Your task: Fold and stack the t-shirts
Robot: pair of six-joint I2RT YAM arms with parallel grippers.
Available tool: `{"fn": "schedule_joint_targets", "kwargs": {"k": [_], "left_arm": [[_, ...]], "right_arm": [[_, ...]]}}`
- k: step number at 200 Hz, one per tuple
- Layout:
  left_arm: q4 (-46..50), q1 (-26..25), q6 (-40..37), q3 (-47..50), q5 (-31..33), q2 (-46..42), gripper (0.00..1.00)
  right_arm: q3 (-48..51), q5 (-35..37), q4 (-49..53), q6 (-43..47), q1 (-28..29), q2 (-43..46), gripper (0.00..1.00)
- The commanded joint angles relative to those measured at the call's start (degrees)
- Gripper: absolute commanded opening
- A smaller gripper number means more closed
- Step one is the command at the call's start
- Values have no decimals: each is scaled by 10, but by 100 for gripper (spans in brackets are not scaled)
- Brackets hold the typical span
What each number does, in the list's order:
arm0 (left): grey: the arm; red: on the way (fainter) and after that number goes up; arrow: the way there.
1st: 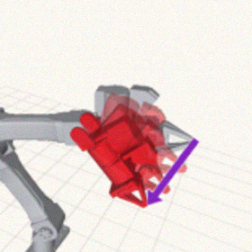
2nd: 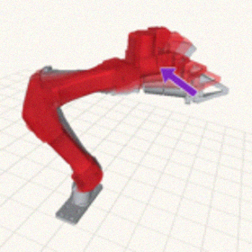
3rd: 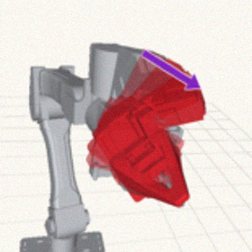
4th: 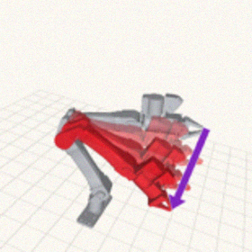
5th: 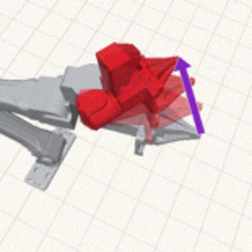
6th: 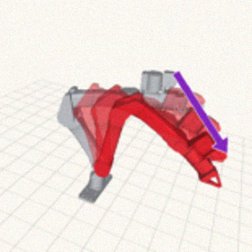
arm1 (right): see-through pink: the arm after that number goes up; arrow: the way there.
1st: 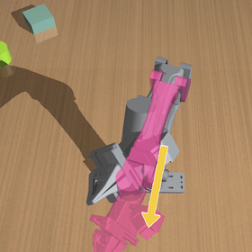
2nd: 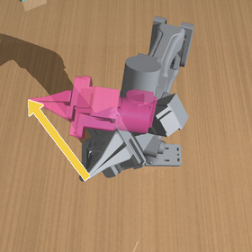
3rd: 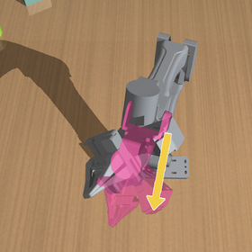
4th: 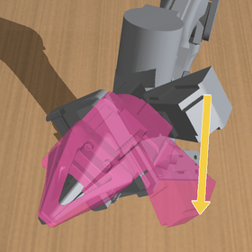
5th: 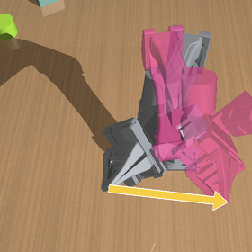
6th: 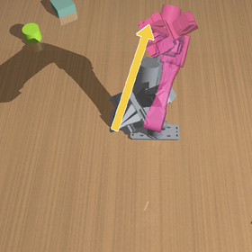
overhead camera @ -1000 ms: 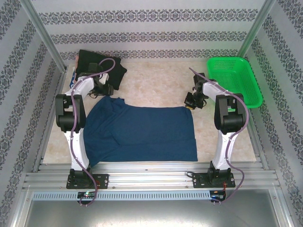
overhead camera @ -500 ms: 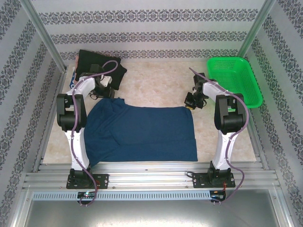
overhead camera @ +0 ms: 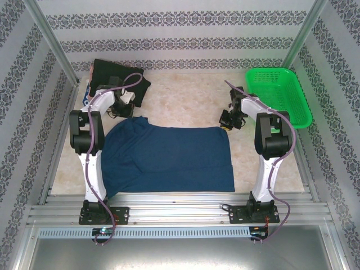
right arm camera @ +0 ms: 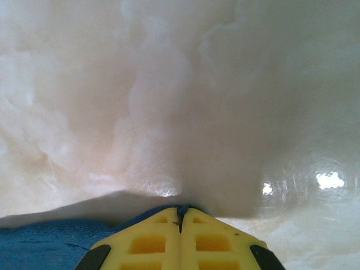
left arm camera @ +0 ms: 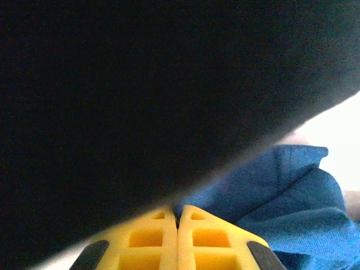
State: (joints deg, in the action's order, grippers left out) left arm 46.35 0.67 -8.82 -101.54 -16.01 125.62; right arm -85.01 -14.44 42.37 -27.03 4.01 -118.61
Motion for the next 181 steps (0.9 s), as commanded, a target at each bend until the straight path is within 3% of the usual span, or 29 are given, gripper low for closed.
{"fn": "schedule_joint_targets", "kwargs": {"k": [1, 181], "left_arm": [[-1, 15, 5, 7, 12, -62, 0], [-118, 30, 40, 209, -9, -247, 0]], "right_arm": [[-11, 0, 7, 1, 5, 28, 0], [62, -48, -29, 27, 0, 127, 0]]}}
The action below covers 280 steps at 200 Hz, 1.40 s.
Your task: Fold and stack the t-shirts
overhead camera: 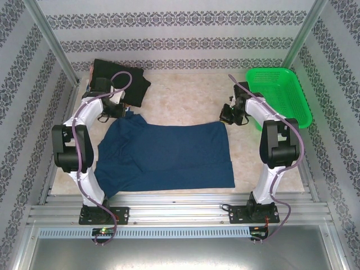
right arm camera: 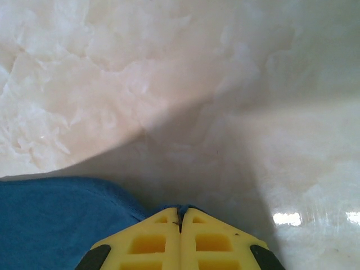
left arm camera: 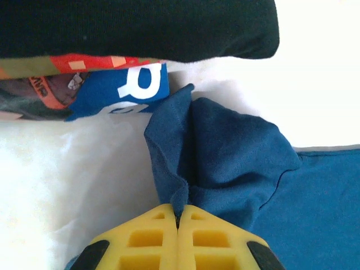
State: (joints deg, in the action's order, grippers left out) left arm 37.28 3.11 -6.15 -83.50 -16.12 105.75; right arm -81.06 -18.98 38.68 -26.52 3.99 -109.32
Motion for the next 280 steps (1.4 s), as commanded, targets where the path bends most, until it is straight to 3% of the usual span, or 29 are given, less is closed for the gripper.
{"fn": "schedule_joint_targets", "kwargs": {"k": [1, 130, 207, 280], "left_arm": [[-28, 6, 14, 30, -8, -50, 0], [-38, 10, 39, 203, 5, -247, 2], [17, 10, 47, 276, 34, -302, 2], [28, 10, 52, 329, 13, -342, 0]], "right_arm": [[23, -2, 8, 22, 1, 35, 0], [117, 12, 20, 54, -5, 103, 0], [150, 31, 31, 54, -8, 123, 0], [176, 43, 31, 46, -8, 131, 0]]}}
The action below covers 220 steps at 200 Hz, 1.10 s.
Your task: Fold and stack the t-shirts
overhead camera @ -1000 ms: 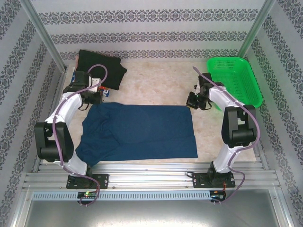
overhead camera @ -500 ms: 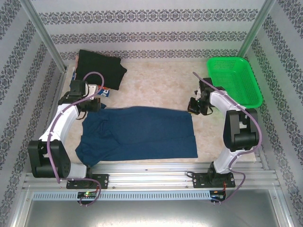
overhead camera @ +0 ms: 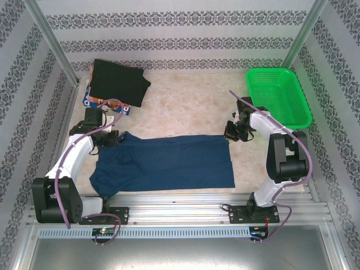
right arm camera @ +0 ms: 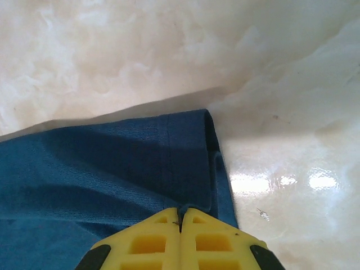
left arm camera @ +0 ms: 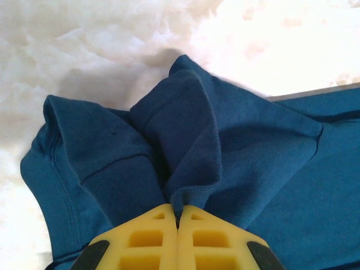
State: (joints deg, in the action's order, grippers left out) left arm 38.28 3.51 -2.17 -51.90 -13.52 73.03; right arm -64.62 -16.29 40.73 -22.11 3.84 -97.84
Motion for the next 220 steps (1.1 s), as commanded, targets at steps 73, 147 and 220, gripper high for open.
{"fn": "schedule_joint_targets", "kwargs": {"k": [73, 147, 220], "left_arm": [[38, 7, 22, -6, -30, -3, 0], [79, 5, 65, -43, -47, 41, 0], [72, 4, 176, 26, -26, -45, 0]], "right_arm": [[15, 16, 8, -4, -7, 11, 0], [46, -1, -6, -26, -5, 24, 0], [73, -6, -2, -32, 2, 44, 0]]}}
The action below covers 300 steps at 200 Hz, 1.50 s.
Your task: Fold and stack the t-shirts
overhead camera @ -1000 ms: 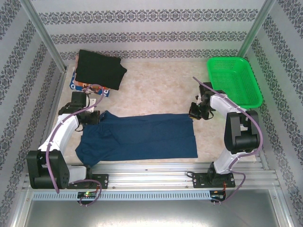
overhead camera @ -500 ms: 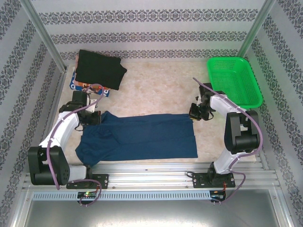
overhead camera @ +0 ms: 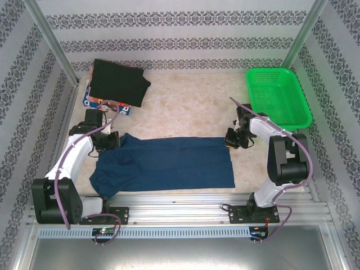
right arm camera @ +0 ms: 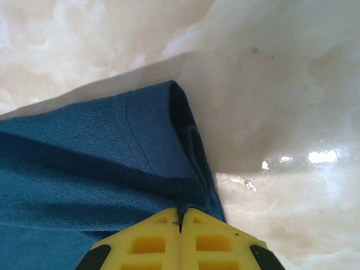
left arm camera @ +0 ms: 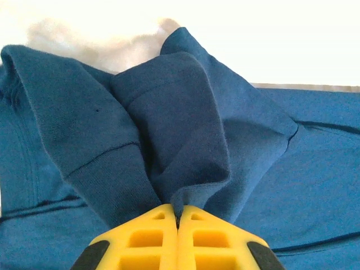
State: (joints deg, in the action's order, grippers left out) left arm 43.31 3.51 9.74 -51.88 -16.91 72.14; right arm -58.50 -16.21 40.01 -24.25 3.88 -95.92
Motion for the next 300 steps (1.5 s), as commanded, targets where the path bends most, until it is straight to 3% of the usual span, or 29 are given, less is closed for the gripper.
{"fn": "schedule_joint_targets", "kwargs": {"k": [1, 89, 136, 300], "left_arm": [[21, 4, 58, 26, 9, -36, 0], [61, 5, 173, 50, 60, -63, 0], [62, 5, 227, 69, 76, -132, 0], [109, 3, 321, 86, 152, -140, 0]], "right_arm": [[12, -7, 5, -11, 1, 25, 0], [32, -3, 13, -9, 3, 40, 0], [50, -2, 17, -10, 4, 59, 0], [94, 4, 8, -28, 17, 81, 1]]}}
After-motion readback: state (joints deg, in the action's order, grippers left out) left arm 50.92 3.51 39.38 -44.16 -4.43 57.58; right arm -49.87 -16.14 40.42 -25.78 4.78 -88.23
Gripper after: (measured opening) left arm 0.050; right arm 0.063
